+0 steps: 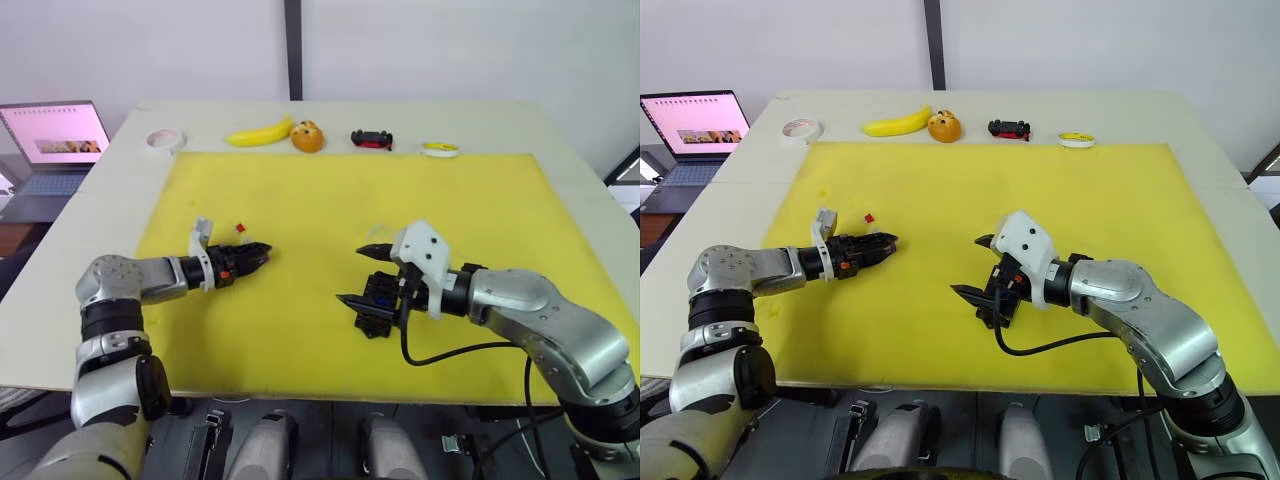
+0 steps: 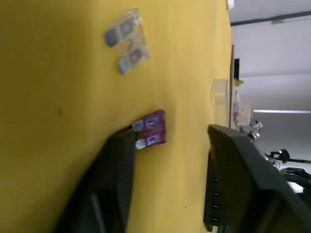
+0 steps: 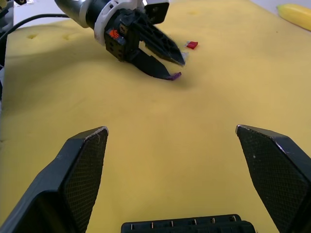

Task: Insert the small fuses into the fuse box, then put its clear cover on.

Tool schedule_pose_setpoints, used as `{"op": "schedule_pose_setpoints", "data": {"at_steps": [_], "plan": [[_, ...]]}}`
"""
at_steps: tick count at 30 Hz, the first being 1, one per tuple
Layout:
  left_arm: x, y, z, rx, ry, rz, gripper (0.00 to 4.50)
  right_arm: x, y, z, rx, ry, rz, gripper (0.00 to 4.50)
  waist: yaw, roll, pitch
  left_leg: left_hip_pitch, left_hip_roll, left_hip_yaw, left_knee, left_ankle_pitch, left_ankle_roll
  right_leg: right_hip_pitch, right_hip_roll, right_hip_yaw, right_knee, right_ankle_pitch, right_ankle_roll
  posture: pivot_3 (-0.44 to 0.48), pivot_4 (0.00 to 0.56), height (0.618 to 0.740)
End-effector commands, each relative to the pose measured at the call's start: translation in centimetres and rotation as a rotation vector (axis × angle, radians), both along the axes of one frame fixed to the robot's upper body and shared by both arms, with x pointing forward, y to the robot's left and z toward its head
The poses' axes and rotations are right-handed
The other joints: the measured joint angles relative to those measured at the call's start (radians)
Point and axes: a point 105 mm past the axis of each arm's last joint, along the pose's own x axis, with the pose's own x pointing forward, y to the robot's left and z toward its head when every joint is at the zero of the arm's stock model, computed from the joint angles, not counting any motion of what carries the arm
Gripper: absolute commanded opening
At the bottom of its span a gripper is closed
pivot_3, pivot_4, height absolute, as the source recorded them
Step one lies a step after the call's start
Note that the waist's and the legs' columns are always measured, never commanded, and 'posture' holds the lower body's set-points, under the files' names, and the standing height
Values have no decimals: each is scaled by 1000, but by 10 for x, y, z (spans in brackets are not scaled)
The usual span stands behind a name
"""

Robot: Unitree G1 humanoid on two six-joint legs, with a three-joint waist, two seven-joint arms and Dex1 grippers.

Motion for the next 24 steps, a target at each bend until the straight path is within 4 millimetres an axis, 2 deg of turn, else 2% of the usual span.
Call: {"op": "schedule_pose_setpoints", "data": {"at_steps": [1,7,11,13,19,20,24], "plan": [[-10,-4,-25,26,102,-15,2587,-2,0,12,5,-59,11,4500,0,0,0,0,0,0,0,0,0,0,0,0,0,0,0,0,150,740],[-10,-3,-25,24,100,-9,2587,0,0,13,4,-64,11,4500,0,0,0,0,0,0,0,0,0,0,0,0,0,0,0,0,150,740],[-10,-3,-25,23,101,-8,1351,0,0,13,4,-66,12,4500,-2,0,0,0,0,0,0,0,0,0,0,0,0,0,0,0,150,740],[-11,-3,-25,27,103,-11,343,0,0,13,3,-65,12,4500,-3,0,0,0,0,0,0,0,0,0,0,0,0,0,0,0,150,740],[-11,-4,-29,49,105,-13,343,0,0,13,2,-64,12,4500,-5,0,0,0,1,0,0,0,0,-1,0,0,0,0,0,0,150,740],[-11,-4,-31,60,105,-9,157,0,0,14,2,-64,13,4500,-4,0,0,0,1,0,0,0,0,-1,0,0,0,0,0,0,150,740],[-10,-3,-31,74,91,-4,157,0,-1,14,2,-64,12,4500,-4,0,0,0,1,0,0,0,0,-1,0,0,0,0,0,0,150,740]]}}
